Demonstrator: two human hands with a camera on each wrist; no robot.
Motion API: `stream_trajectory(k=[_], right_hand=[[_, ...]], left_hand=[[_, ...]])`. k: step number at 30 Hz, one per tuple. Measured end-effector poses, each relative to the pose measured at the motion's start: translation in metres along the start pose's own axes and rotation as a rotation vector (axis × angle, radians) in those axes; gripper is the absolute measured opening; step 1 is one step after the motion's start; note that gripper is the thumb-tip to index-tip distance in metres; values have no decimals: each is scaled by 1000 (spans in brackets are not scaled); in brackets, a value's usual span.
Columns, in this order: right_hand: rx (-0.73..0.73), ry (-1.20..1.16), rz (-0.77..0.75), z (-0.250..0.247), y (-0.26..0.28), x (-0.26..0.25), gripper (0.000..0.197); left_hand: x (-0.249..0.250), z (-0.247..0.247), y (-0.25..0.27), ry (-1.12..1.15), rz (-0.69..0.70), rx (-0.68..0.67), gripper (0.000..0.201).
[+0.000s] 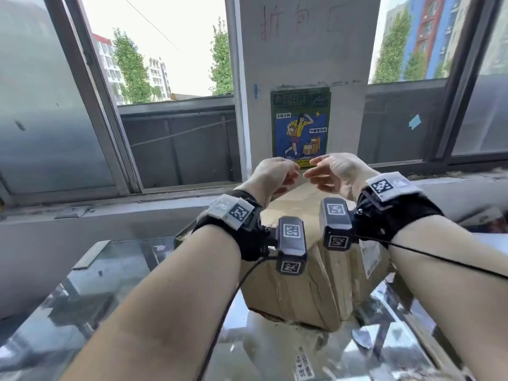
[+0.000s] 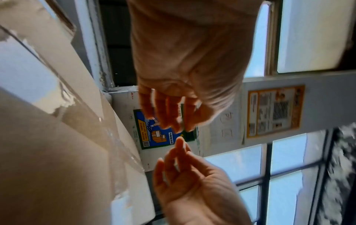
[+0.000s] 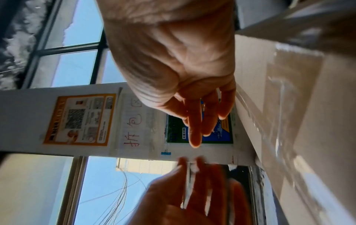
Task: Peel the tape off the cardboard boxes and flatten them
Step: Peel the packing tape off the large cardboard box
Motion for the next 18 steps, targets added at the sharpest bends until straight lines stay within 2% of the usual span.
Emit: stream_trajectory(k=[1, 3, 6, 8, 11, 12, 14, 18], right_hand=[[42, 30, -21, -8, -2, 1, 19], [204, 22, -47, -28, -12, 3, 19], [350, 24, -5, -63, -30, 17, 15], [379, 86, 50, -79, -41, 31, 17], [558, 117, 104, -95, -57, 49, 55], [614, 132, 126, -98, -60, 53, 62], [637, 139, 125, -107, -69, 61, 63], [504, 159, 158, -119, -71, 71, 51]], left_hand=[[1, 4, 3, -162, -37, -114, 10], [-3, 14, 6, -422, -69, -302, 32], [-12, 32, 16, -604, -124, -477, 67], [-17, 42, 18, -686, -136, -510, 79], [-18, 55, 20, -762, -178, -575, 85], [-16, 59, 21, -792, -194, -604, 87], [-13, 67, 21, -870, -207, -633, 88], [-17, 77, 23, -982, -241, -605, 84]])
Point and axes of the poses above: each hand's wrist, its own y-axis away from the middle knuckle, its own z-axis out of the palm, x = y × z, the point moved 1 cm from there along -y, towards the middle knuckle, and after that the axes turned 13 degrees about z, right-handed, at the moved point
